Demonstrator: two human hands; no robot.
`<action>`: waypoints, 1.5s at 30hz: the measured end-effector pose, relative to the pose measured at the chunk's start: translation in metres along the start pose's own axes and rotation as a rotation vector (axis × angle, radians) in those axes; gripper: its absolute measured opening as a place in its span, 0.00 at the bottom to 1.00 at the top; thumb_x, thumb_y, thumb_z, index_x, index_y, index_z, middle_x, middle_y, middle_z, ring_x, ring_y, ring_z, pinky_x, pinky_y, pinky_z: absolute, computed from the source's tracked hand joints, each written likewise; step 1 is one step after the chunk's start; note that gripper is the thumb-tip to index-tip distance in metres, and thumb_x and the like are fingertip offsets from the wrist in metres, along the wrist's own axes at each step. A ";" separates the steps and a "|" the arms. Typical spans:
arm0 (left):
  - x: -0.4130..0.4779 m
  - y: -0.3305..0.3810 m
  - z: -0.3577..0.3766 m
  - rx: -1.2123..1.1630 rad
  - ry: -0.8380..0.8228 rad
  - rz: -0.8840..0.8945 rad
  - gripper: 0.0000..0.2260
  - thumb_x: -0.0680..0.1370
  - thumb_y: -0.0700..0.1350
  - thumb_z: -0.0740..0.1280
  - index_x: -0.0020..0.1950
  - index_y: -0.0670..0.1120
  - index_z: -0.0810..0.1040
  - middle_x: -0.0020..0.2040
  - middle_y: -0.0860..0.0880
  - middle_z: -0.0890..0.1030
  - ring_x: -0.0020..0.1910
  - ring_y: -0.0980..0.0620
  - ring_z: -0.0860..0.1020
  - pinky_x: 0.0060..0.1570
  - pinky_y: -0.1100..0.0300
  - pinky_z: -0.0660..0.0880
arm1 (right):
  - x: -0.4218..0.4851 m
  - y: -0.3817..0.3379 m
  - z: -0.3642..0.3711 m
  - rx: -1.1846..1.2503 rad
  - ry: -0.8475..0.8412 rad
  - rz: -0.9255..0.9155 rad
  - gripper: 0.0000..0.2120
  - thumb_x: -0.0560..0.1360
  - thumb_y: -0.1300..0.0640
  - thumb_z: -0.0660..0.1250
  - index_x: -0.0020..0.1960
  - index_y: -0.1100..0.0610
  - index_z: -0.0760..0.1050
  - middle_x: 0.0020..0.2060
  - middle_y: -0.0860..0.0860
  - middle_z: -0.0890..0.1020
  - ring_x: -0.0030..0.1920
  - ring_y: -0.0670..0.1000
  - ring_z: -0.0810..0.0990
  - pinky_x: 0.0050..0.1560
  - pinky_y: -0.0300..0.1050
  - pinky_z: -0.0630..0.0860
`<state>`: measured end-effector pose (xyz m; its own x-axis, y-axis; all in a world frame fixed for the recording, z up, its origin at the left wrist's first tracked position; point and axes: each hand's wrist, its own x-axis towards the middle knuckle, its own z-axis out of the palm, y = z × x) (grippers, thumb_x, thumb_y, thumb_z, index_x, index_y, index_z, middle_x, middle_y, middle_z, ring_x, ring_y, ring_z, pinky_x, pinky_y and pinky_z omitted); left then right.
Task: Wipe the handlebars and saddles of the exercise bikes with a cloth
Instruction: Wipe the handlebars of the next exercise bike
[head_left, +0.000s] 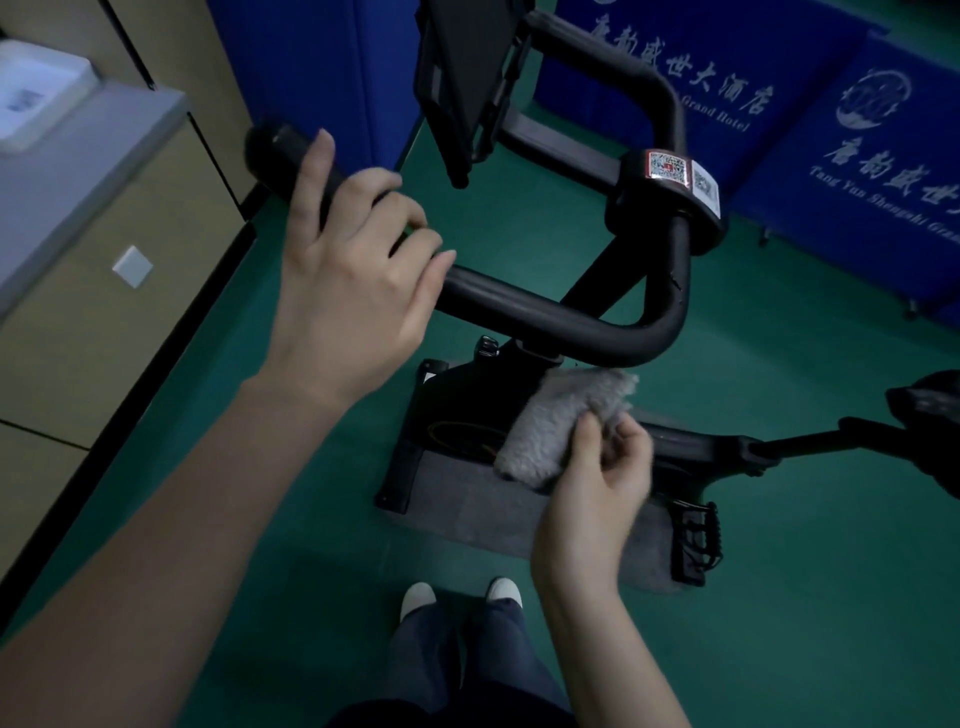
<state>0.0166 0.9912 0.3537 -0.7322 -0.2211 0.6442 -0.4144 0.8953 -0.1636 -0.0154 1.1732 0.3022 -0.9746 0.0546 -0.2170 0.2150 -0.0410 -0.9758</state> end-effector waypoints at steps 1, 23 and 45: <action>0.000 -0.001 0.001 0.005 0.001 0.003 0.18 0.83 0.50 0.55 0.48 0.44 0.82 0.47 0.47 0.81 0.57 0.44 0.75 0.73 0.48 0.47 | 0.000 -0.001 0.010 0.055 -0.032 0.083 0.07 0.79 0.62 0.62 0.48 0.50 0.72 0.40 0.47 0.77 0.39 0.42 0.75 0.44 0.36 0.73; 0.000 -0.003 -0.002 -0.065 -0.013 0.017 0.17 0.83 0.48 0.55 0.50 0.44 0.82 0.45 0.48 0.80 0.54 0.43 0.76 0.72 0.48 0.50 | 0.004 -0.012 0.064 0.364 -0.351 0.274 0.09 0.77 0.71 0.61 0.42 0.61 0.69 0.35 0.56 0.75 0.37 0.51 0.75 0.43 0.44 0.73; 0.001 0.045 0.008 -0.299 -0.055 0.018 0.16 0.82 0.54 0.57 0.54 0.47 0.81 0.47 0.52 0.81 0.47 0.48 0.77 0.54 0.54 0.61 | 0.038 -0.025 0.012 0.459 -0.183 0.281 0.09 0.76 0.73 0.60 0.40 0.64 0.73 0.32 0.54 0.79 0.35 0.49 0.77 0.40 0.41 0.75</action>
<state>-0.0070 1.0283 0.3408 -0.7697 -0.2175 0.6003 -0.2295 0.9716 0.0578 -0.0585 1.1639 0.3183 -0.8874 -0.1936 -0.4184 0.4587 -0.4609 -0.7597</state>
